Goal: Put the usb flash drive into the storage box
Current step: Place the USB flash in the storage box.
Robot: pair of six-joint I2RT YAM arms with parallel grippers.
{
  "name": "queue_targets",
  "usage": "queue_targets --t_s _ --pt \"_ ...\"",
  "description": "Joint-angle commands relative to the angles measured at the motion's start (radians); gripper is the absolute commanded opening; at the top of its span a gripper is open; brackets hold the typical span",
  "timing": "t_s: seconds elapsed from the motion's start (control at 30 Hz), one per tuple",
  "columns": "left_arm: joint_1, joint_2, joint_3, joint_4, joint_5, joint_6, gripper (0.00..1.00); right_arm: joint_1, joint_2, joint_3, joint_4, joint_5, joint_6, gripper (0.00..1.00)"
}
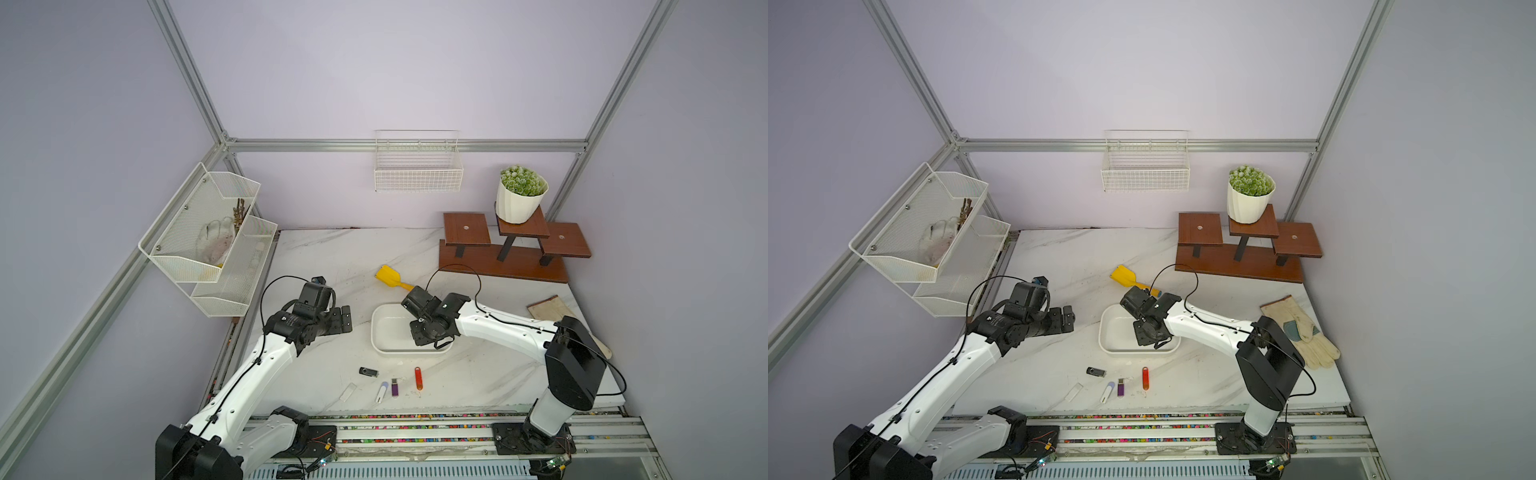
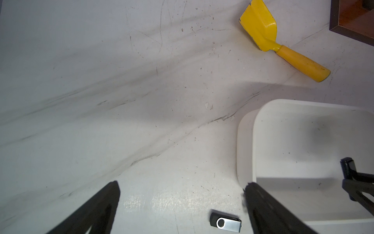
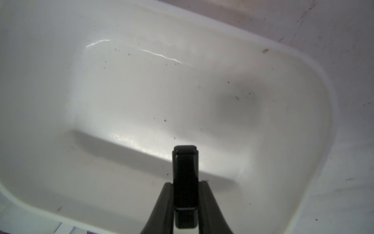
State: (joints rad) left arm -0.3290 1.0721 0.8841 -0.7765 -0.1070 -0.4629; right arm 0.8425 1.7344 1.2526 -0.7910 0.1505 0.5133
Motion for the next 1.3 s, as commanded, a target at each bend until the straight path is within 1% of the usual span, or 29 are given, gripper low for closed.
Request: queue_targets --t_s 0.0,0.07,0.2,0.4,0.43,0.5,0.53,0.63,0.77,0.87,0.93,1.0,1.03,1.1,1.17,1.2,1.27 --pt "-0.018 -0.004 -0.016 0.001 0.01 -0.026 1.0 -0.043 0.04 -0.014 0.078 0.002 -0.004 0.0" --pt "-0.028 -0.007 -0.027 0.0 0.017 -0.041 1.0 -0.054 0.056 -0.018 0.095 0.001 -0.006 0.0" --pt "-0.035 0.003 -0.05 -0.006 0.066 -0.096 1.0 -0.073 0.09 -0.03 0.134 0.006 -0.015 0.0" --pt "-0.107 -0.012 -0.08 -0.006 0.052 -0.141 1.0 -0.086 0.146 -0.025 0.156 0.006 -0.033 0.0" --pt "-0.115 -0.015 -0.082 -0.008 0.055 -0.151 1.0 -0.087 0.148 -0.025 0.157 0.011 -0.035 0.03" --pt "-0.143 -0.02 -0.094 -0.013 0.071 -0.169 1.0 -0.09 0.152 -0.032 0.164 0.015 -0.035 0.18" --pt "-0.16 -0.022 -0.099 -0.018 0.073 -0.18 1.0 -0.094 0.152 -0.034 0.165 0.015 -0.035 0.2" --pt "-0.217 -0.035 -0.128 -0.026 0.072 -0.225 1.0 -0.103 0.16 -0.034 0.167 0.007 -0.042 0.3" --pt "-0.297 -0.062 -0.169 -0.026 0.064 -0.278 1.0 -0.107 0.162 -0.041 0.174 0.001 -0.048 0.39" --pt "-0.343 -0.07 -0.192 -0.031 0.052 -0.317 1.0 -0.11 0.173 -0.042 0.176 0.0 -0.053 0.4" --pt "-0.375 -0.066 -0.198 -0.042 0.05 -0.332 1.0 -0.113 0.17 -0.043 0.174 0.008 -0.051 0.43" --pt "-0.415 -0.065 -0.201 -0.061 0.042 -0.35 0.98 -0.115 0.15 -0.046 0.178 0.017 -0.049 0.52" --pt "-0.437 -0.069 -0.209 -0.063 0.04 -0.36 0.96 -0.115 0.13 -0.049 0.189 0.01 -0.051 0.6" --pt "-0.472 -0.086 -0.239 -0.055 0.045 -0.389 0.91 -0.117 0.106 -0.036 0.188 -0.018 -0.057 0.7" --pt "-0.499 -0.099 -0.258 -0.054 0.047 -0.411 0.91 -0.117 0.099 -0.007 0.172 -0.04 -0.066 0.73" --pt "-0.536 -0.115 -0.271 -0.064 0.035 -0.433 0.93 -0.118 0.099 0.029 0.141 -0.046 -0.075 0.75" --pt "-0.575 -0.133 -0.281 -0.093 0.002 -0.476 0.95 -0.117 0.092 0.066 0.118 -0.055 -0.091 0.76"
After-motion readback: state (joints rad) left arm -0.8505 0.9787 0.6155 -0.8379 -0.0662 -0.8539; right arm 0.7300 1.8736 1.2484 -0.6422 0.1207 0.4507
